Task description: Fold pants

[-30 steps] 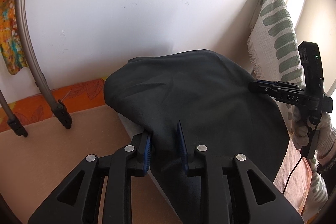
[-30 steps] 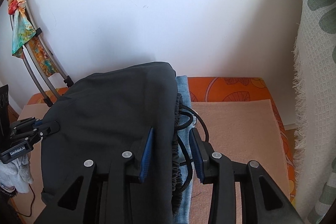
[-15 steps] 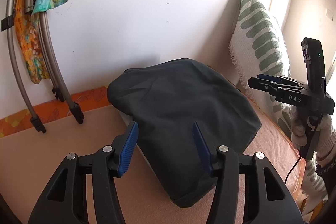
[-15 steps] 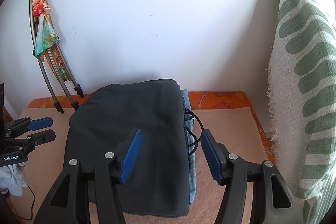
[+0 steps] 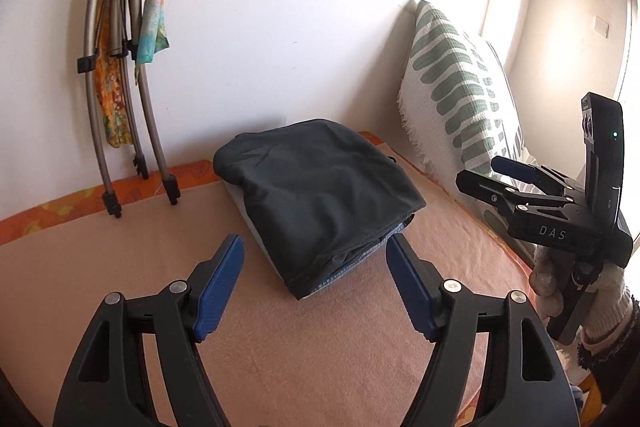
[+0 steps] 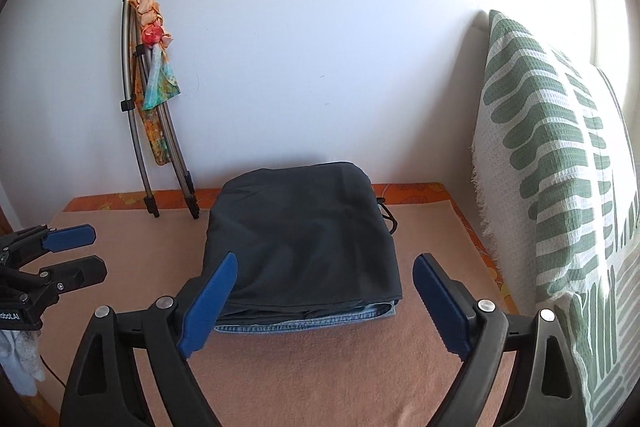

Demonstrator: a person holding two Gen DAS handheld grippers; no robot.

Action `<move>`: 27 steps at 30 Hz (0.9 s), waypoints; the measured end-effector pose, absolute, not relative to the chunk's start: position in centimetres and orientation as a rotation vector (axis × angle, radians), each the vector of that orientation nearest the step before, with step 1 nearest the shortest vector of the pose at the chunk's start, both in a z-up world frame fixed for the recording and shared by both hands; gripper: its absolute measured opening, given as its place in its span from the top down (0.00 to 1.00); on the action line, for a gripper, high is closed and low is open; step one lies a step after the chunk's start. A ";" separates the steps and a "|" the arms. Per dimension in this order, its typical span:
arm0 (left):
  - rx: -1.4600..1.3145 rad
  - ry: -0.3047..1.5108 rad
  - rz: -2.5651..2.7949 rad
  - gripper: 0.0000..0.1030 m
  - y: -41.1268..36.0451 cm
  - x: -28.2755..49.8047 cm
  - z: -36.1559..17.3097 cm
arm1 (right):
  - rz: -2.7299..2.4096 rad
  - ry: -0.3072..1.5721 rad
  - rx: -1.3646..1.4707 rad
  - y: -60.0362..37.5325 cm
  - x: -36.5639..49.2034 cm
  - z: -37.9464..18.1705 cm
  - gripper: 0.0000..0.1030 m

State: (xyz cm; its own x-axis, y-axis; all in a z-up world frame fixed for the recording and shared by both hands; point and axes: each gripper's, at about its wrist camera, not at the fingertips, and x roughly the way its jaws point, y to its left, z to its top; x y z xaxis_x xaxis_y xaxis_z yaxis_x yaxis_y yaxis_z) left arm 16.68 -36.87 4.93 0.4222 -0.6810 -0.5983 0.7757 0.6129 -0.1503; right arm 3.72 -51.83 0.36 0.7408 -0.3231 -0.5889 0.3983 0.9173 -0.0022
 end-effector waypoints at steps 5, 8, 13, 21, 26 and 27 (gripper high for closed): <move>0.157 0.653 -0.883 0.25 -33.5 13.5 5.5 | -0.408 0.591 0.093 -47.6 0.6 1.1 0.09; 0.138 0.663 -0.873 0.25 -31.7 12.2 5.5 | -0.402 0.575 0.109 -45.6 -1.1 1.0 0.00; 0.133 0.671 -0.844 0.21 -29.8 10.6 4.2 | -0.430 0.559 0.076 -42.9 -3.2 0.0 0.00; 0.192 0.698 -0.786 0.21 -28.9 9.8 1.8 | -0.468 0.550 0.096 -41.5 -4.1 -2.2 0.00; 0.177 0.718 -0.756 0.20 -27.7 10.2 1.0 | -0.471 0.566 0.125 -41.7 -4.0 -3.2 0.00; 0.172 0.721 -0.754 0.20 -27.5 10.3 0.9 | -0.473 0.566 0.127 -41.7 -4.0 -3.3 0.00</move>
